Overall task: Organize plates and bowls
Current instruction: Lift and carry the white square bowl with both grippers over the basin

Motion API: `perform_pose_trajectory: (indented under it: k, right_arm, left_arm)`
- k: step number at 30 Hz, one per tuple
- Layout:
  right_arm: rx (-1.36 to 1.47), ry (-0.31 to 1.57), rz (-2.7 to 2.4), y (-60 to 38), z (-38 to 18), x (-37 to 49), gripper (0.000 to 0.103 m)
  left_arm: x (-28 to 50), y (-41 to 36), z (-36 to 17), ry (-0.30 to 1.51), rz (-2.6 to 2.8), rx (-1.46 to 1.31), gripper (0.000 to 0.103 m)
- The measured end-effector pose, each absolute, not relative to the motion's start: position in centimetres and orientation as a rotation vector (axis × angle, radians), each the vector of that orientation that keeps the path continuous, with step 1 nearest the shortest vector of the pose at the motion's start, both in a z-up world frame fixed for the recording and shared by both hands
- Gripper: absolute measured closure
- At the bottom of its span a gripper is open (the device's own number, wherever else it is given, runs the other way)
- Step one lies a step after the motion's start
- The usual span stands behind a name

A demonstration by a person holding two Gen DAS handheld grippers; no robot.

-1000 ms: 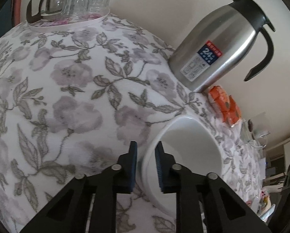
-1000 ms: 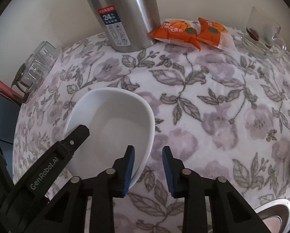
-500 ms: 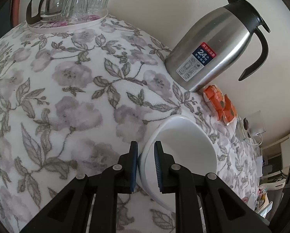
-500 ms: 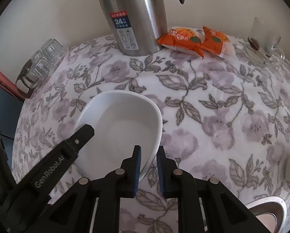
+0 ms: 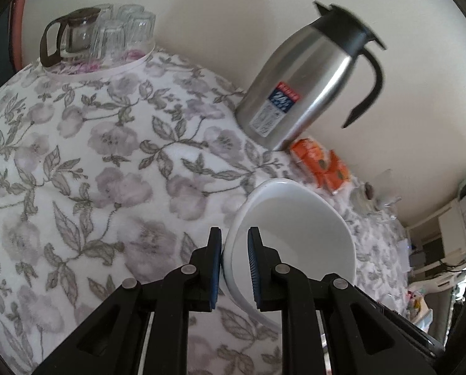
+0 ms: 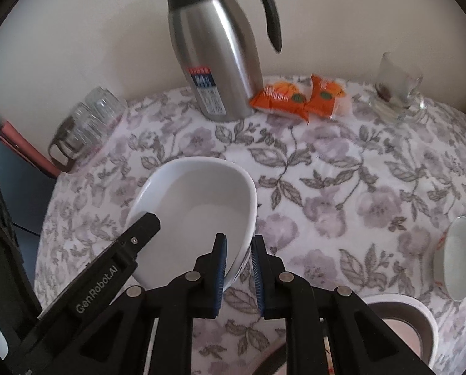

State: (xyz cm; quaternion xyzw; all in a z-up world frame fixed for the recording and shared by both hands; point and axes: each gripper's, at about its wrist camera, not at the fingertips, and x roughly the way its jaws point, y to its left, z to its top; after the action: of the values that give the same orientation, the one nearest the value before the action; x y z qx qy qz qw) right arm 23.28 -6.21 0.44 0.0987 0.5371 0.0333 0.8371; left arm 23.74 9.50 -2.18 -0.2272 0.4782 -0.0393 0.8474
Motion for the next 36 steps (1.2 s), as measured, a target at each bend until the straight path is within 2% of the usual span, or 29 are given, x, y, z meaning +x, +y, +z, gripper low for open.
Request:
perform_pose_trajectory:
  k: [8, 20, 36]
  right_arm:
    - [0.211, 1.084, 0.072, -7.9, 3.7, 20.8, 0.085]
    - [0.227, 1.005, 0.083, -12.0, 7.4, 15.8, 0.085]
    - [0.272, 0.952, 0.054, -16.4, 8.2, 10.1, 0.085]
  left_arm:
    - [21.3, 6.7, 1.9, 0.955, -0.103, -0.363, 0.085]
    - [16.8, 3.1, 4.9, 0.914, -0.177, -0.333, 0.086]
    - [12.1, -1.1, 6.3, 0.887, -0.23, -0.268, 0.086]
